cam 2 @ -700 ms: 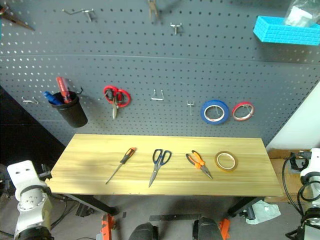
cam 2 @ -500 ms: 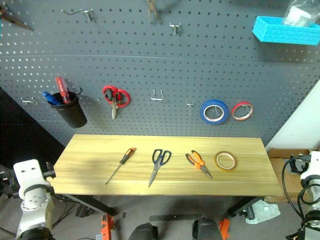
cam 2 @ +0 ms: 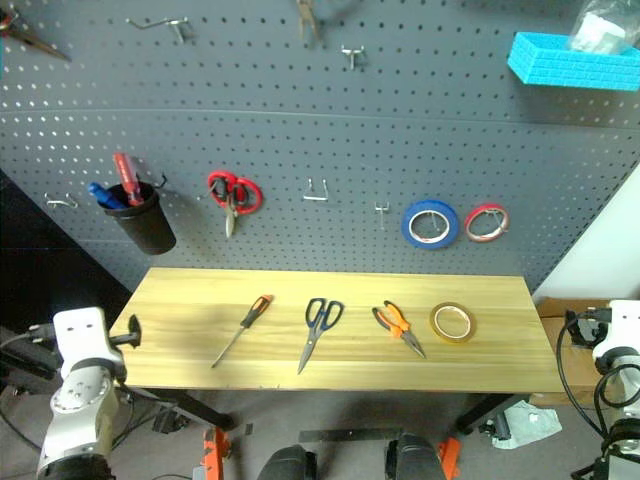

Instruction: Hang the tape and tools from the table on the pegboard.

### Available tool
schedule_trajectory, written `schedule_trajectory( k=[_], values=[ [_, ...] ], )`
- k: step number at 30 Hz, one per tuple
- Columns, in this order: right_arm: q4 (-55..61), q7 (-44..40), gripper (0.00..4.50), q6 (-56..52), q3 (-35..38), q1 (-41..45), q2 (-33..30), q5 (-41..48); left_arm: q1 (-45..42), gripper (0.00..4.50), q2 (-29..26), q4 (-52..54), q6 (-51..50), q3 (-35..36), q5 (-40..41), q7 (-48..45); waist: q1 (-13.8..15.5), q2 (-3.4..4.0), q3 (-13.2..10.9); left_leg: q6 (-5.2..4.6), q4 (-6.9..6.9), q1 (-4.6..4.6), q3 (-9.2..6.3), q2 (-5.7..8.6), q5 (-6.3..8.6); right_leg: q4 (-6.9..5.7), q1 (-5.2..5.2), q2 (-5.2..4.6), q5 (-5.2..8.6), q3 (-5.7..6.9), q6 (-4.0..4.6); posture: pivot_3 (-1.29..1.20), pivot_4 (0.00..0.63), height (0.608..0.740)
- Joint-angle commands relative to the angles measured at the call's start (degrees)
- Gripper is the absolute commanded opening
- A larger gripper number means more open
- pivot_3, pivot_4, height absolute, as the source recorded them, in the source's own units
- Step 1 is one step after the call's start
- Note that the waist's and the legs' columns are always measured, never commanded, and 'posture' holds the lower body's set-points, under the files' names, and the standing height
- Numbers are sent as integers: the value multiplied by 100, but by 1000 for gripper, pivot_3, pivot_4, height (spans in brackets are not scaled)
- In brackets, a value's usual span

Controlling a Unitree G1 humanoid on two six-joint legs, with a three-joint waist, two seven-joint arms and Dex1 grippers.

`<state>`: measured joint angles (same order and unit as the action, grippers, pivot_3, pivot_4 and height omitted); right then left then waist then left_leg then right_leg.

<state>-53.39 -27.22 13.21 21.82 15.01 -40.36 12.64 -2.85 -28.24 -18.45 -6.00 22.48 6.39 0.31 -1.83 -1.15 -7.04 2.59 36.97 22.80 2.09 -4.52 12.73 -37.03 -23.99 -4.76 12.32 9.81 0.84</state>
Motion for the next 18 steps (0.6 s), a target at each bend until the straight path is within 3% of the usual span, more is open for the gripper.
schedule_trajectory(
  k=[1,7,11,18],
  values=[
    [987,-367,4500,-81,-220,-364,38,-26,8,4455,-123,765,32,-351,-329,-187,1,1,-12,0,-2,1,-1,-2,0,2,0,1,1,1,1,-88,123,740],
    [3173,-541,4500,-1034,-502,-1006,209,125,53,4455,-253,1642,-226,-1079,-437,-1106,3,45,-93,1,0,5,4,-1,1,4,-6,-2,1,-6,1,-119,153,740],
    [4557,-713,4500,-2278,-1044,-1249,139,5,-156,4455,-365,2053,-387,-1657,-417,-1869,-2,58,-172,2,-3,4,0,-3,1,2,-10,-1,12,-5,20,-142,179,740],
    [5707,-853,4500,-3835,-1858,-977,200,-78,-656,4455,-469,2358,-452,-2372,-416,-2865,6,44,-421,1,-3,18,-6,0,1,4,-18,1,15,-5,24,-154,229,740]
  ],
)
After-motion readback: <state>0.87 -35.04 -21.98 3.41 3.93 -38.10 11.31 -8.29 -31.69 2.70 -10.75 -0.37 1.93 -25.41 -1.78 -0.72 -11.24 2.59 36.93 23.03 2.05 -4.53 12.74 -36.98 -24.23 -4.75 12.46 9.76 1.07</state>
